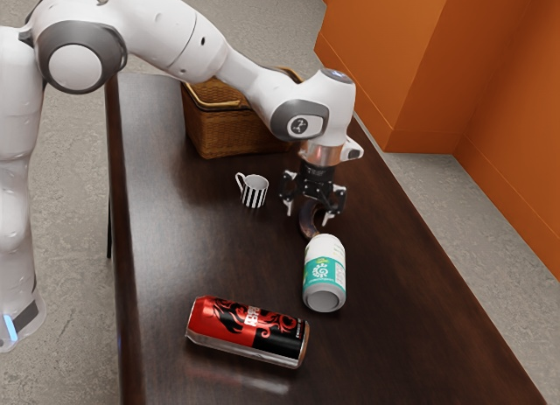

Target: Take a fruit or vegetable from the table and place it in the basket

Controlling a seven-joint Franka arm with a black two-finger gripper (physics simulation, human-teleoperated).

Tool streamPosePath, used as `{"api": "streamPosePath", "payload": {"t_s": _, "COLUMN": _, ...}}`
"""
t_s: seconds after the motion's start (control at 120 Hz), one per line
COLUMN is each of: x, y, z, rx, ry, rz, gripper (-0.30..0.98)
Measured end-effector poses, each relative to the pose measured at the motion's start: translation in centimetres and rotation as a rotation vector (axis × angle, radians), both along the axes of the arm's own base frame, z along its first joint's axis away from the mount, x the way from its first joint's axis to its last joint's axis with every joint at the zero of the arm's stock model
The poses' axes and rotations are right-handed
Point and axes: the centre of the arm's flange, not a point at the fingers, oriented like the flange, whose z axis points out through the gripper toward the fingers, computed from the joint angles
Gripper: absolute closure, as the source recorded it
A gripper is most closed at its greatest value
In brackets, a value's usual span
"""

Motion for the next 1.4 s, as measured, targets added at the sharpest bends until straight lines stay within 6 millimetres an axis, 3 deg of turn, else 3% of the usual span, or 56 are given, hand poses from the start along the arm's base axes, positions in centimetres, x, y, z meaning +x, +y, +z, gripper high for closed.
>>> {"api": "streamPosePath", "payload": {"t_s": 0.1, "x": 0.0, "y": -0.1, "z": 0.1, "rx": -0.003, "ry": -0.002, "rz": 0.005, "gripper": 0.38}}
{"api": "streamPosePath", "payload": {"t_s": 0.233, "x": 0.0, "y": -0.3, "z": 0.3, "rx": -0.003, "ry": -0.004, "rz": 0.012, "gripper": 0.53}}
{"api": "streamPosePath", "payload": {"t_s": 0.383, "x": -0.2, "y": -0.7, "z": 1.5, "rx": 0.004, "ry": -0.022, "rz": 0.016, "gripper": 0.54}}
{"api": "streamPosePath", "payload": {"t_s": 0.508, "x": -1.0, "y": -1.2, "z": 5.4, "rx": 0.027, "ry": -0.081, "rz": 0.005, "gripper": 0.52}}
{"api": "streamPosePath", "payload": {"t_s": 0.65, "x": -4.1, "y": -1.0, "z": 14.2, "rx": 0.083, "ry": -0.191, "rz": -0.012, "gripper": 0.51}}
{"api": "streamPosePath", "payload": {"t_s": 0.808, "x": -8.9, "y": 6.7, "z": 20.9, "rx": 0.144, "ry": -0.238, "rz": 0.117, "gripper": 0.51}}
{"api": "streamPosePath", "payload": {"t_s": 0.892, "x": -11.3, "y": 10.1, "z": 22.8, "rx": 0.168, "ry": -0.235, "rz": 0.179, "gripper": 0.52}}
{"api": "streamPosePath", "payload": {"t_s": 1.108, "x": -16.2, "y": 20.5, "z": 22.8, "rx": 0.2, "ry": -0.16, "rz": 0.35, "gripper": 0.52}}
{"api": "streamPosePath", "payload": {"t_s": 1.3, "x": -18.6, "y": 24.9, "z": 22.0, "rx": 0.203, "ry": -0.108, "rz": 0.386, "gripper": 0.52}}
{"api": "streamPosePath", "payload": {"t_s": 1.4, "x": -18.8, "y": 26.4, "z": 21.8, "rx": 0.202, "ry": -0.098, "rz": 0.38, "gripper": 0.52}}
